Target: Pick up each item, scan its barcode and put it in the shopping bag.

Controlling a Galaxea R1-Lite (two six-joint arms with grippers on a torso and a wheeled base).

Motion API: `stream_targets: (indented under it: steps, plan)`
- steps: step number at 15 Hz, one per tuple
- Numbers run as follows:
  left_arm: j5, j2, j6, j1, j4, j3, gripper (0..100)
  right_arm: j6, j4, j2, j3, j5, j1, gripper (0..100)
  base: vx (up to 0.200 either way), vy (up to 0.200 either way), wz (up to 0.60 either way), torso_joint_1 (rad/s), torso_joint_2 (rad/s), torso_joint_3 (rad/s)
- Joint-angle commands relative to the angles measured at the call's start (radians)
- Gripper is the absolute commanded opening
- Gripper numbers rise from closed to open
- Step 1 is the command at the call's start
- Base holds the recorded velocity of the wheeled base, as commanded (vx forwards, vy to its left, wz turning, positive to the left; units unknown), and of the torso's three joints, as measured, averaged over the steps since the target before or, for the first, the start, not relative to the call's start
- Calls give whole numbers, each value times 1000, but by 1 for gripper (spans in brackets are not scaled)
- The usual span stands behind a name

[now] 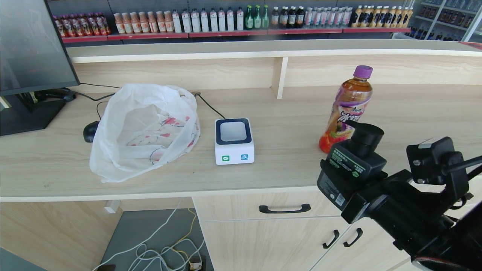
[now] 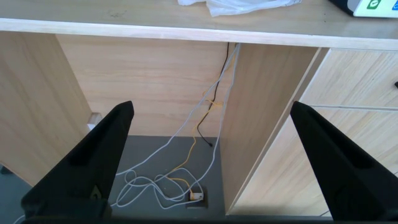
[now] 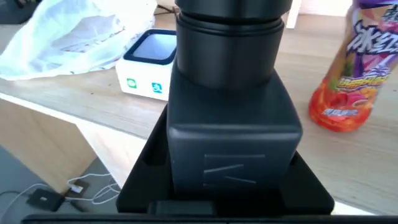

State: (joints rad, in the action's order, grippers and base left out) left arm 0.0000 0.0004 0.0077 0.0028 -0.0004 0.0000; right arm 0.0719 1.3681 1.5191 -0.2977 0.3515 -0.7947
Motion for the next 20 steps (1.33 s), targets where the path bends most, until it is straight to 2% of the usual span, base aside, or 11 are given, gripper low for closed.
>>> stream_targets:
  steps: [1,2,12,14,16,20]
  plan:
    - [0,0,0,0,0,0,100,-41,-12,-20,2,-40,-89,0,0,0,0,0,0,0]
    - [0,0,0,0,-1,0,100,-52,-12,-22,-1,-49,-97,0,0,0,0,0,0,0]
    - [0,0,0,0,0,0,100,-213,-7,-56,-58,-408,-95,0,0,0,0,0,0,0]
    - [0,0,0,0,-1,0,100,-227,-7,-57,-66,-434,-97,0,0,0,0,0,0,0]
    - [0,0,0,0,-1,0,100,-314,-7,-59,-70,-434,-97,0,0,0,0,0,0,0]
    - [0,0,0,0,-1,0,100,-397,-6,-71,-115,-462,-97,0,0,0,0,0,0,0]
